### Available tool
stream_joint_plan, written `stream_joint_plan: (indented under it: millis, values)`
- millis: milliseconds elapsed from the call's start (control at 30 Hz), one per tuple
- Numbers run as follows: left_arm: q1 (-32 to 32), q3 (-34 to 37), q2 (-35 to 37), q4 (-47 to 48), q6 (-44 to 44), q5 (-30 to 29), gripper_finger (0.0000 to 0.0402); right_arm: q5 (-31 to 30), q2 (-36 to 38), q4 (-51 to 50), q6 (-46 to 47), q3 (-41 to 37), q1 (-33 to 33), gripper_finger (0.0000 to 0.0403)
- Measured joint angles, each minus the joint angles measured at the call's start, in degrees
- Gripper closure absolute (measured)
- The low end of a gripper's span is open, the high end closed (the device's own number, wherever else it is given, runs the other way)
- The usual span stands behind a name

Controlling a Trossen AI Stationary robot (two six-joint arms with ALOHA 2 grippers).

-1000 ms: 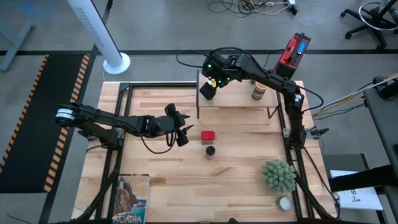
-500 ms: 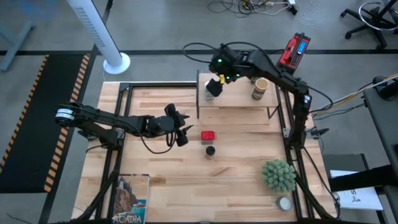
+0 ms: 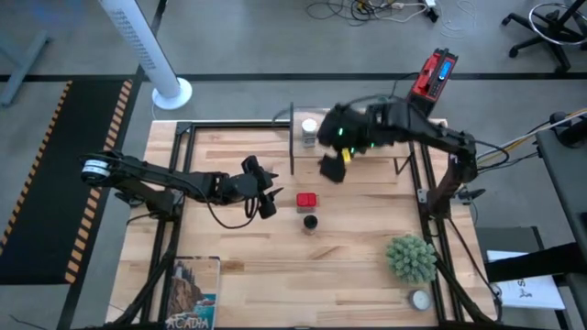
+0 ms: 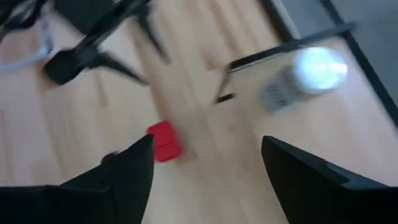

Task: Shelf spices
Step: Adjust the white seasoning bottle on the shelf

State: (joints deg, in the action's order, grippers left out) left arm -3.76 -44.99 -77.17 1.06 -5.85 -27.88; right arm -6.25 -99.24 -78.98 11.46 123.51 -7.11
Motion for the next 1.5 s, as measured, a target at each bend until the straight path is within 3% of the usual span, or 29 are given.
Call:
stream_joint_plan:
  millis: [267,500,733,867,1033,1267,1500]
  values:
    - [-1.14,0.00,0.00,0.09,-1.15,0.00,0.0209,-4.76,0.03,7.39,-0.02,-9.70,9.99,0.0144]
    - [-1.19,0.00,0.16,0.00,0.63,0.00,0.0209,-7.82,0.15,15.89,-4.67,-20.75,14.14,0.0137]
    - [-1.56,0.41,2.73,-0.55,3.41,-0.19,0.0209,-7.02,0.24,27.32,-8.11,-31.07,14.03,0.0129]
    - [-2.18,1.58,5.35,-0.53,4.37,-3.75,0.0209,-6.19,0.24,30.24,-9.64,-34.61,13.51,0.0129]
    - [-2.42,5.76,9.63,-2.93,5.18,-7.55,0.0209,-3.79,0.24,32.40,-10.04,-37.10,11.87,0.0139]
    - [-2.06,13.38,15.50,-13.26,6.50,-7.80,0.0209,1.68,0.23,37.00,-11.63,-40.24,9.32,0.0151]
    - [-1.32,16.92,17.99,-16.76,6.87,-7.80,0.0209,1.78,0.22,38.04,-13.98,-41.78,7.84,0.0156]
